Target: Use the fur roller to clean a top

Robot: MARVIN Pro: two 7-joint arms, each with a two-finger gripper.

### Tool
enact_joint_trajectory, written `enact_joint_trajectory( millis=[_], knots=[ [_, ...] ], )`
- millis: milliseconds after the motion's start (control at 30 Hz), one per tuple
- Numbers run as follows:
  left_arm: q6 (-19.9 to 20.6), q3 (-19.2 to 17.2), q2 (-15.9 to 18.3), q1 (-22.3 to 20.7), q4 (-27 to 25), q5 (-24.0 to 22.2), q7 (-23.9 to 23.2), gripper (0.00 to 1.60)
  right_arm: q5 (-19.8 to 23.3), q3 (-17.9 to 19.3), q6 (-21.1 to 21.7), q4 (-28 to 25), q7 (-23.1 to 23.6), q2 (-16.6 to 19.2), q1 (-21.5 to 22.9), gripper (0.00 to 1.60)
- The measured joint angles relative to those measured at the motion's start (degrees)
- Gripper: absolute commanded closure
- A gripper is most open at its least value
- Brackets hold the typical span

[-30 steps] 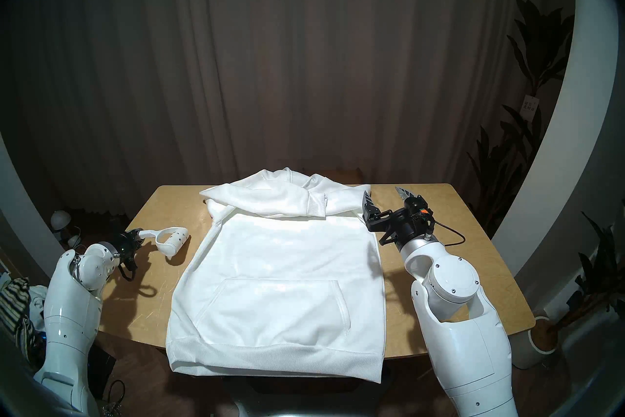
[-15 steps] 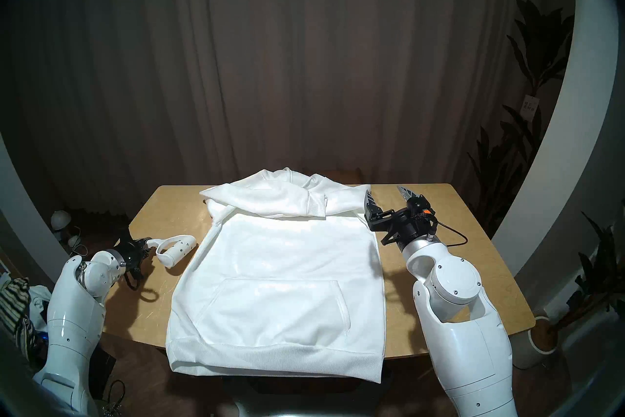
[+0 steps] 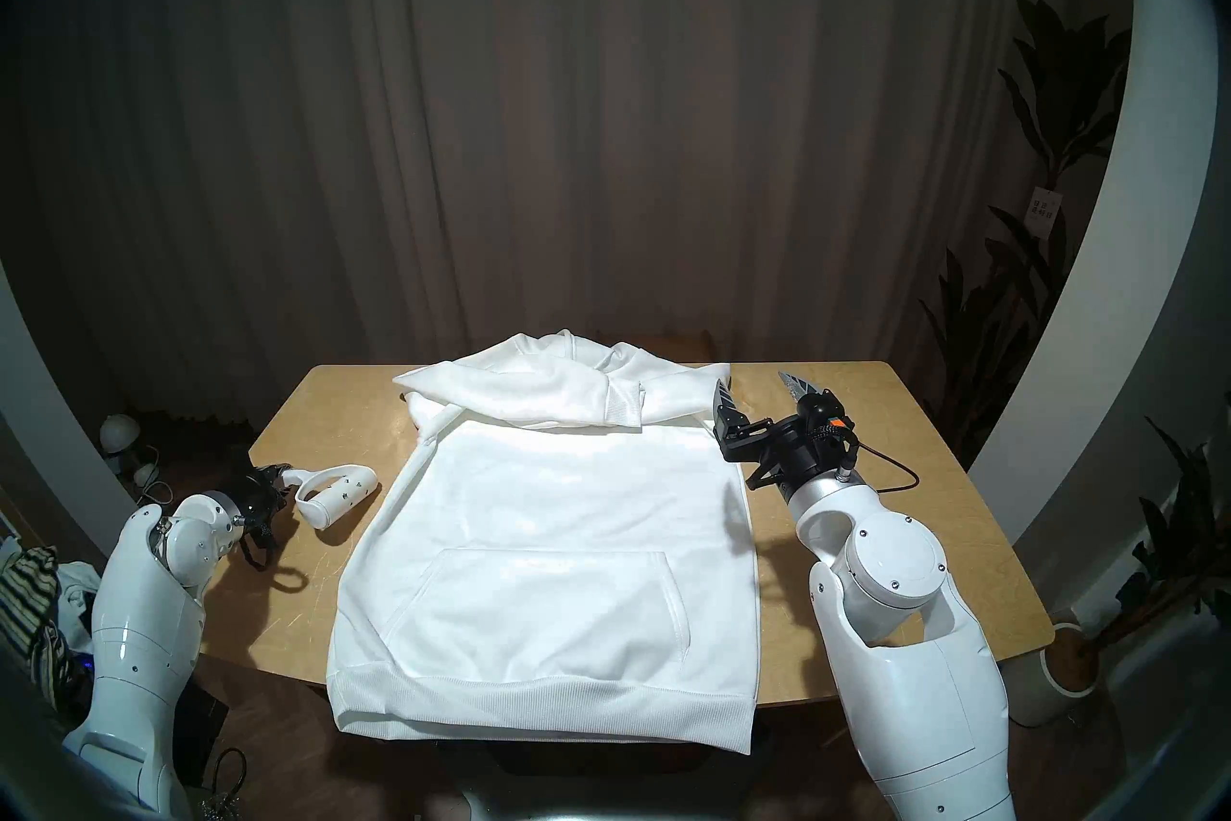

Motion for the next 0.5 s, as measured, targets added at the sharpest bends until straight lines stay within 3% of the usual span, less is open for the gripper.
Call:
enact_joint_trajectory(
  millis=[33, 67, 333, 500],
  knots=[
    [-0.2, 0.0, 0.0, 0.2, -0.4, 0.2, 0.2, 0.55, -0.1, -0.1, 0.1, -0.1, -0.1, 0.0, 0.0, 0.00],
    [-0.5, 0.0, 0.0, 0.5, -0.7, 0.5, 0.5, 0.00, -0.3, -0.2, 0.2, -0.1, -0.2, 0.0, 0.0, 0.00],
    [-1.9, 0.0, 0.4, 0.9, -3.4, 1.6, 1.8, 0.00, -0.8, -0.3, 0.8, -0.2, -0.2, 0.1, 0.0, 0.00],
    [-3.9, -0.3, 0.3, 1.8, -6.1, 1.9, 5.5, 0.00, -0.5, 0.2, 0.8, -0.2, -0.2, 0.1, 0.0, 0.00]
  ],
)
